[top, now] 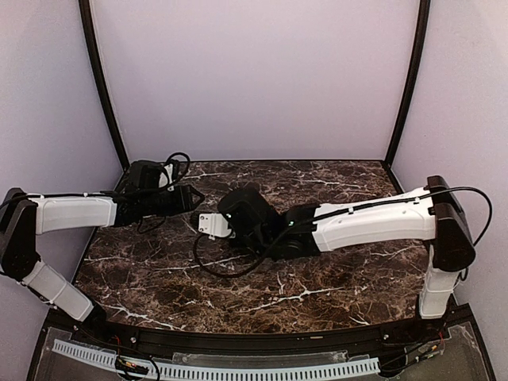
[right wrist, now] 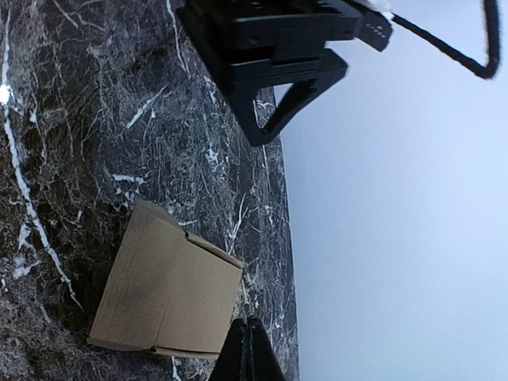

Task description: Fold the paper box

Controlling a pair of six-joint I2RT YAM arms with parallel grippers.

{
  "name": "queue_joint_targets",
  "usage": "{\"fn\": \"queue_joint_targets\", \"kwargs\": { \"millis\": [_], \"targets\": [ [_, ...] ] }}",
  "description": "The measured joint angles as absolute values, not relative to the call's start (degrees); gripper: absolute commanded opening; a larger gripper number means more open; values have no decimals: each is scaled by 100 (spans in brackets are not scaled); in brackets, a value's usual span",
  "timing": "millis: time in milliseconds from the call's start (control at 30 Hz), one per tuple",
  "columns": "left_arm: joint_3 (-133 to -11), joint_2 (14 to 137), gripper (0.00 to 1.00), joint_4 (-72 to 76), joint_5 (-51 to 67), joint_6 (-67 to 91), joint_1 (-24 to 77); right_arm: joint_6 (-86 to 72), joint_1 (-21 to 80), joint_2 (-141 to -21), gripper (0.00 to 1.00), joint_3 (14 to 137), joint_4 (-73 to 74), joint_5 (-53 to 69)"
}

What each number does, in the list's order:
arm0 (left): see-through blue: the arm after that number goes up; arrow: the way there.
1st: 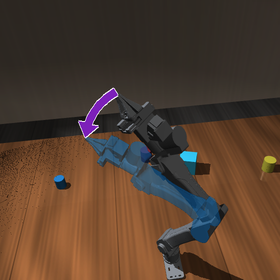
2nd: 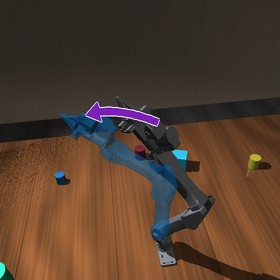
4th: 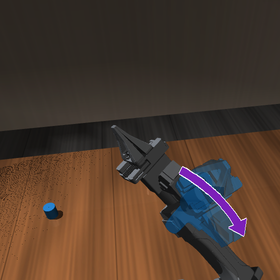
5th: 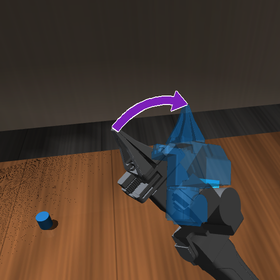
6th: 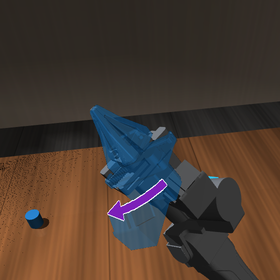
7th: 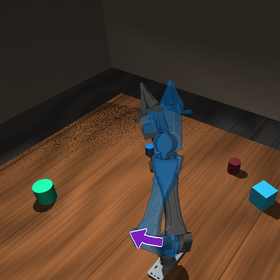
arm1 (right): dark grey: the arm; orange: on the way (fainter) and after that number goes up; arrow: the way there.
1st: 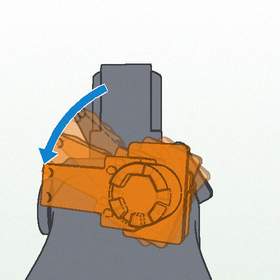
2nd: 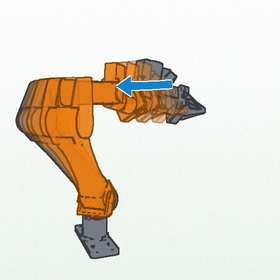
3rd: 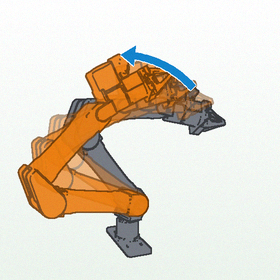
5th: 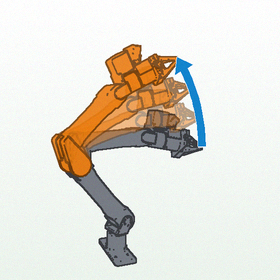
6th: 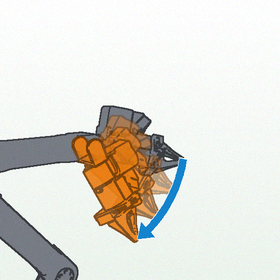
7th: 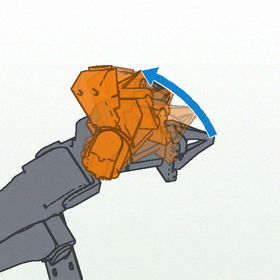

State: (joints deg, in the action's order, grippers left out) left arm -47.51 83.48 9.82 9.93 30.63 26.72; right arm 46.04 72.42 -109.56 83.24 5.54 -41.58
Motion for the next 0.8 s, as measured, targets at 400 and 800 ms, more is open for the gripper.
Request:
{"fn": "queue_joint_targets", "kwargs": {
  "millis": [400,800],
  "targets": [
    [-4622,9120,99,1625,2029,3376,2777,3437,5721,-10009,64,8350,2075,-1114],
    [-2270,6169,76,2633,-882,5127,5164,2552,3310,-10418,65,8670,2060,1695]
  ]
}}
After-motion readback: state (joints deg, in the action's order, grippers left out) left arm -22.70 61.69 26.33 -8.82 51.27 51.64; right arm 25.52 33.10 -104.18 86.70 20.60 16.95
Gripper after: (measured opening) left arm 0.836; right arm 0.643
